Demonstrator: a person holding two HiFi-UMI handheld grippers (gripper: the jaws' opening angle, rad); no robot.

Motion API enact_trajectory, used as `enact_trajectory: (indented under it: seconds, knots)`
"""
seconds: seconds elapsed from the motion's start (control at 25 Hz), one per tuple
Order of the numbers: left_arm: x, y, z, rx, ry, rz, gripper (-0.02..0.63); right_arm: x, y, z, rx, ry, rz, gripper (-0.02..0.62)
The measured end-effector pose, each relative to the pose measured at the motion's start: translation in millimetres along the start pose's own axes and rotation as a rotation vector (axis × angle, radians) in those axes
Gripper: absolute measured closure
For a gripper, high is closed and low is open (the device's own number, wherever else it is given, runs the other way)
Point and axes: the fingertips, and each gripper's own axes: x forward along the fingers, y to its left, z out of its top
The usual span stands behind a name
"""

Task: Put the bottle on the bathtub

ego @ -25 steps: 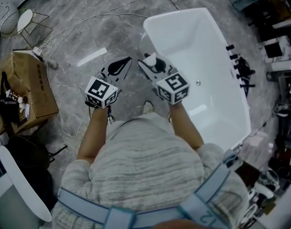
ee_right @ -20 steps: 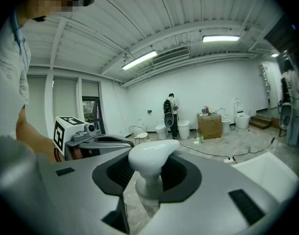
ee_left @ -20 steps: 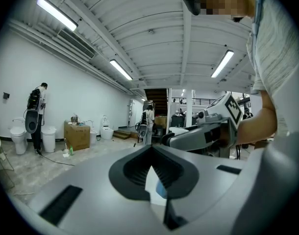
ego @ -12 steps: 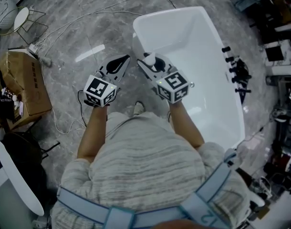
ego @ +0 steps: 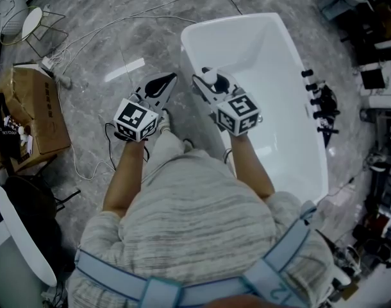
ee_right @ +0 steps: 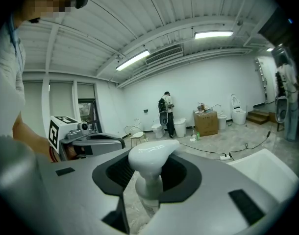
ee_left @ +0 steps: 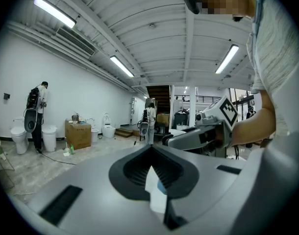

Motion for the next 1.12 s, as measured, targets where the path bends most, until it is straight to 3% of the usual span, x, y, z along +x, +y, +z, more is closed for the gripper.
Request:
enact_trajectory:
  seconds: [0.36, 0.8, 1.12]
  knots:
    - [38, 58, 11, -0.005, -0.019, -0.028, 0.603, 42, -43, 17, 0.012, 0.014, -0.045, 0.458]
    - [81, 168, 18, -0.023, -0.013, -0.084, 0.603, 137, -94, 46, 0.051, 0.035, -0.109, 0.457]
    - [97, 225, 20, -0.026, -0.012, -0.115, 0.603, 192, -122, 60, 0.066, 0.043, -0.155, 0.458]
